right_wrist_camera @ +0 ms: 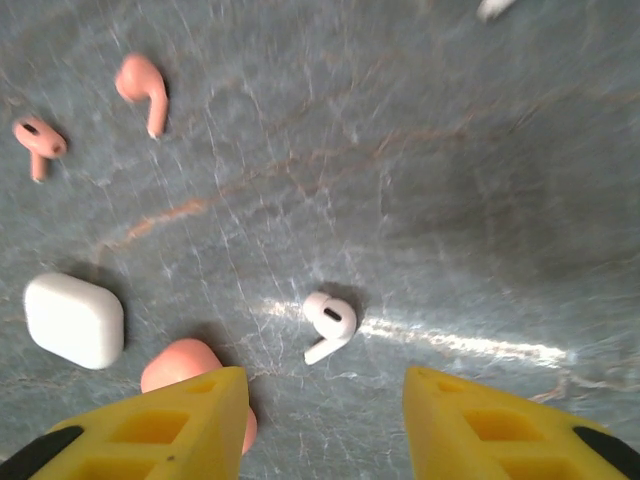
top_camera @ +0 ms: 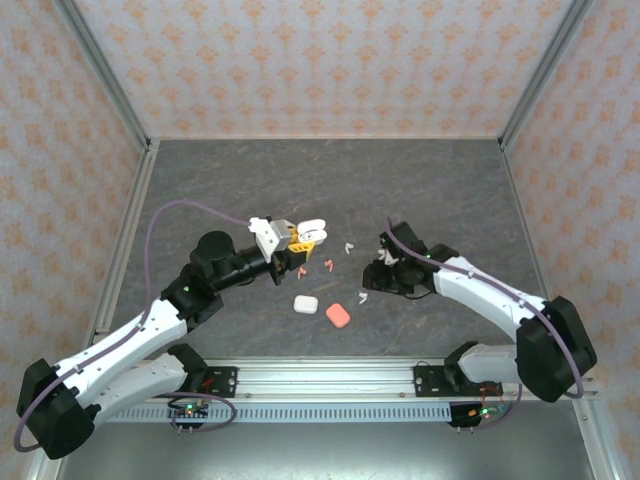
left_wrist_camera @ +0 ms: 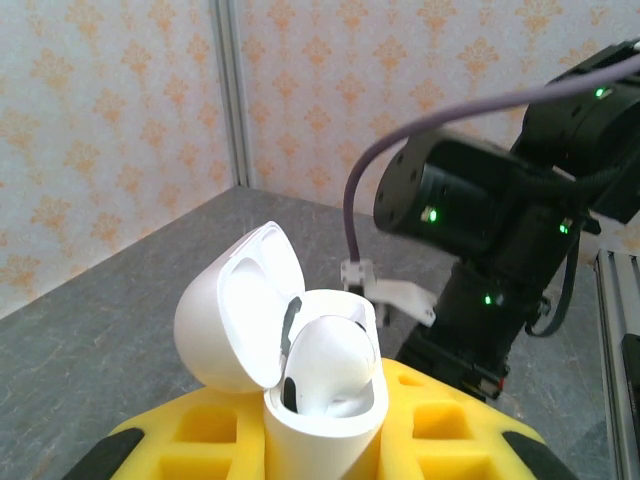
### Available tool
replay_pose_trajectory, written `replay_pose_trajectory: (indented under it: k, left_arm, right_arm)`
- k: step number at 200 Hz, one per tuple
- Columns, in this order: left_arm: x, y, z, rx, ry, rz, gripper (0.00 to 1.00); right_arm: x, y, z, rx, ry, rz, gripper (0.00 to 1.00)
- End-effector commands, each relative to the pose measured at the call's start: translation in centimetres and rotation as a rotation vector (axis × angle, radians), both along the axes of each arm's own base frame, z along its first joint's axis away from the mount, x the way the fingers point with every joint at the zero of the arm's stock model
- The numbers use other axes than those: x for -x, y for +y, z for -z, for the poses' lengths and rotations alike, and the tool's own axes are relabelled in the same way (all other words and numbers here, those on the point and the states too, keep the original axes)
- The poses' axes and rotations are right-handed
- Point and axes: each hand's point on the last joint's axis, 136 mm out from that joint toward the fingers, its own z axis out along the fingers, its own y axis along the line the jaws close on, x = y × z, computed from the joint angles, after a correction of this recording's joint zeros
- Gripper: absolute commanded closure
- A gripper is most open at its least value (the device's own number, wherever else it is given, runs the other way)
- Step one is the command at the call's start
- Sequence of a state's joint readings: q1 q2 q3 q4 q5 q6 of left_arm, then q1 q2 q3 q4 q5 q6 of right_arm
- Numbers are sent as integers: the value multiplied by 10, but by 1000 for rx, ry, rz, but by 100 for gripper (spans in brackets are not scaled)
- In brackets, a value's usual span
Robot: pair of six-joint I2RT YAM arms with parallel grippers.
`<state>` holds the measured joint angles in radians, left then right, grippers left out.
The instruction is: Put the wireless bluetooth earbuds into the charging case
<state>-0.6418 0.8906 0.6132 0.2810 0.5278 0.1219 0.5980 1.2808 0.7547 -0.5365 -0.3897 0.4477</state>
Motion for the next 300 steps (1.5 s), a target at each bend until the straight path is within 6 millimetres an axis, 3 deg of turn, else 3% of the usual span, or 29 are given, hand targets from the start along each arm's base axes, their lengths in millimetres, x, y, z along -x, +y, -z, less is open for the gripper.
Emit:
replay_pose_trajectory:
  k: [1, 45, 142, 219, 264, 300]
  left_arm:
    - [0, 1, -10, 10, -47, -14, 100]
    - [-2, 1, -6, 10, -27, -20, 100]
    - [-4, 4, -3, -9, -14, -41, 100]
    - [-6, 4, 0, -20, -4, -48, 100]
    - [-5, 3, 4, -17, 22, -39, 100]
    - [-4, -6, 6, 11, 65, 0, 100]
  right_arm:
    - [-4, 14, 7, -13, -6, 13, 55]
    - [-7, 20, 30, 77, 16, -25, 56]
    - [-6, 25, 53, 151, 65, -65, 63]
    - [-3, 22, 64, 184, 68, -84, 77]
    - [-13, 18, 39, 180, -44, -110, 79]
    - [-26, 14, -16, 164, -243, -154, 79]
